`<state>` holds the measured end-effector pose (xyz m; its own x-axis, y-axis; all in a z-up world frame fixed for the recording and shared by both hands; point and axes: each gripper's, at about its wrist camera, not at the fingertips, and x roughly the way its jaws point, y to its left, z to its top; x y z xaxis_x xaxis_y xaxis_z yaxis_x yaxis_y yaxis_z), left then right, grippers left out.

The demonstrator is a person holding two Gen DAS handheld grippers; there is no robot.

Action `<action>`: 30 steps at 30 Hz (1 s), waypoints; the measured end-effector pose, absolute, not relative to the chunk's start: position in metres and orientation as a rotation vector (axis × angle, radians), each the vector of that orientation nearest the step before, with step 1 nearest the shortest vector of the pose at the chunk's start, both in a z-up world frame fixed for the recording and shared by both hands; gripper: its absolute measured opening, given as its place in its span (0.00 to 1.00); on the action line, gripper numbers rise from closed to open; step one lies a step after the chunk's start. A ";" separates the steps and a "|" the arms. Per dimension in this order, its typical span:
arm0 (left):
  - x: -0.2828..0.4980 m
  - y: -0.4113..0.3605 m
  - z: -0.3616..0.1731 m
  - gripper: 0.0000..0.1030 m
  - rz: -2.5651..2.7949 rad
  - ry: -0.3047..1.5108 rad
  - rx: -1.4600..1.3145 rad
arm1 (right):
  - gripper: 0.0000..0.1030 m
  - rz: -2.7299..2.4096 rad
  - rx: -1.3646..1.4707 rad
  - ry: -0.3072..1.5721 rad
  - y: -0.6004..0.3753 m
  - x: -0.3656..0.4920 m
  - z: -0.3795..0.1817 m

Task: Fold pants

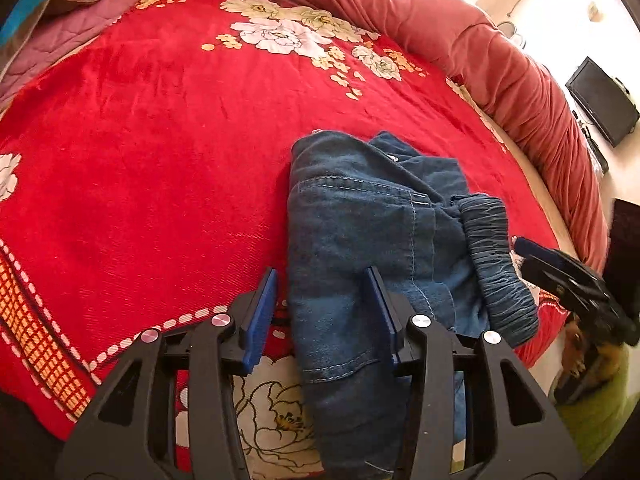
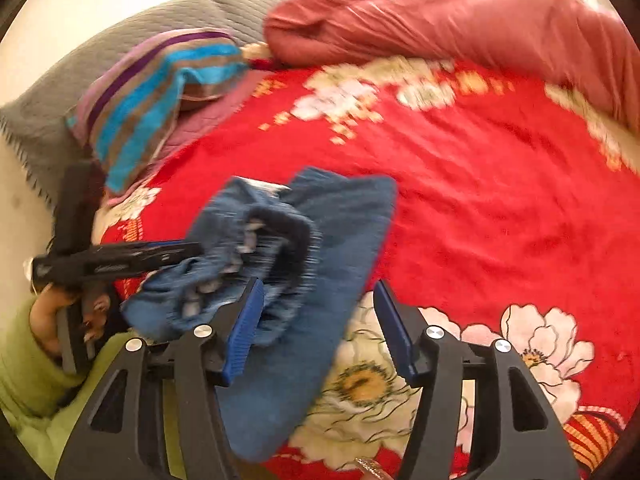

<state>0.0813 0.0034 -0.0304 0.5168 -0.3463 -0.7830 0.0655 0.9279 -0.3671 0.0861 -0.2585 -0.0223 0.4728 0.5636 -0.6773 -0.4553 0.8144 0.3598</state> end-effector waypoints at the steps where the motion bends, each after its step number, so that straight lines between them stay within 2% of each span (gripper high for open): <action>1: 0.081 0.003 -0.030 0.37 -0.253 1.002 -0.311 | 0.55 0.633 0.150 0.901 -0.257 0.090 -0.027; 6: 0.084 0.000 -0.031 0.38 -0.272 1.005 -0.331 | 0.55 0.646 0.201 1.008 -0.241 0.106 -0.054; 13: 0.089 -0.008 -0.033 0.38 -0.295 1.007 -0.336 | 0.55 0.672 0.212 1.010 -0.232 0.125 -0.055; 14: 0.089 -0.008 -0.033 0.37 -0.298 1.008 -0.342 | 0.51 0.680 0.199 1.003 -0.230 0.126 -0.055; 15: 0.090 -0.009 -0.033 0.36 -0.302 1.010 -0.344 | 0.32 0.693 0.195 0.997 -0.230 0.124 -0.055; 16: 0.091 -0.010 -0.032 0.33 -0.308 1.012 -0.335 | 0.23 0.725 0.205 0.990 -0.228 0.125 -0.053; 17: 0.092 -0.011 -0.032 0.28 -0.314 1.013 -0.333 | 0.19 0.732 0.199 0.976 -0.226 0.125 -0.051; 22: 0.098 -0.012 -0.017 0.20 -0.316 0.988 -0.311 | 0.16 0.769 0.149 0.860 -0.219 0.126 -0.025; 30: 0.125 -0.012 0.018 0.20 -0.278 0.871 -0.250 | 0.16 0.742 0.082 0.735 -0.211 0.150 0.010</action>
<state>0.1246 -0.0118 0.0180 0.6125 -0.3393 -0.7140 0.1372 0.9351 -0.3266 0.1504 -0.2109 0.0096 0.5028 0.6411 -0.5798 -0.5863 0.7458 0.3162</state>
